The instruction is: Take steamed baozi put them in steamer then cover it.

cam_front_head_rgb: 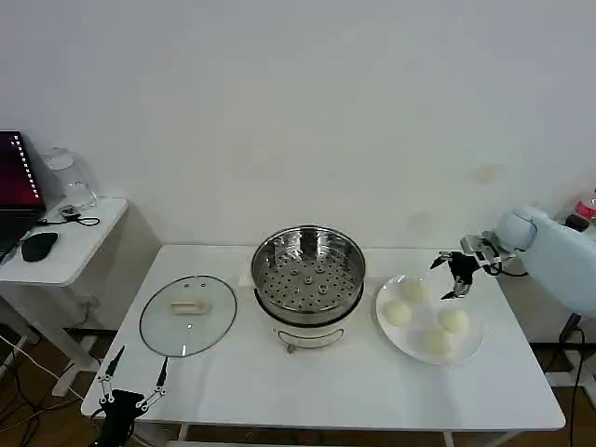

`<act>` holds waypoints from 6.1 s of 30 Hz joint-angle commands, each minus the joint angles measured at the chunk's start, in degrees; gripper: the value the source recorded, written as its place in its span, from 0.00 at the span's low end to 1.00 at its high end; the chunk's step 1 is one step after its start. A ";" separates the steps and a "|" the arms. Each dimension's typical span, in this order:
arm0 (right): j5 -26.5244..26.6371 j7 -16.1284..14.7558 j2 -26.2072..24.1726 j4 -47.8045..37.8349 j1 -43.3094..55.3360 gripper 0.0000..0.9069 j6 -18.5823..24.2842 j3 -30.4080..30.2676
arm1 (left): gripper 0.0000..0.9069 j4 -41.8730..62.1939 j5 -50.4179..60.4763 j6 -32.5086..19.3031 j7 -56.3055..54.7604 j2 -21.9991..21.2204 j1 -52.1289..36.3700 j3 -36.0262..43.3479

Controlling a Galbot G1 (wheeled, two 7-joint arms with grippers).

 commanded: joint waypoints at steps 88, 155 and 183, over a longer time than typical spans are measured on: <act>-17.07 2.30 17.89 -23.43 -5.41 0.67 3.74 12.92 | 1.00 -4.23 -1.90 1.63 -0.08 0.35 2.52 -0.32; -32.13 4.89 26.26 13.01 9.09 0.67 14.45 -3.16 | 1.00 -5.88 -0.63 2.55 -0.16 -1.67 1.65 -0.75; -31.29 7.15 28.76 6.07 7.53 1.00 18.56 2.72 | 1.00 -4.33 -0.54 1.60 -0.13 -2.11 1.78 -0.64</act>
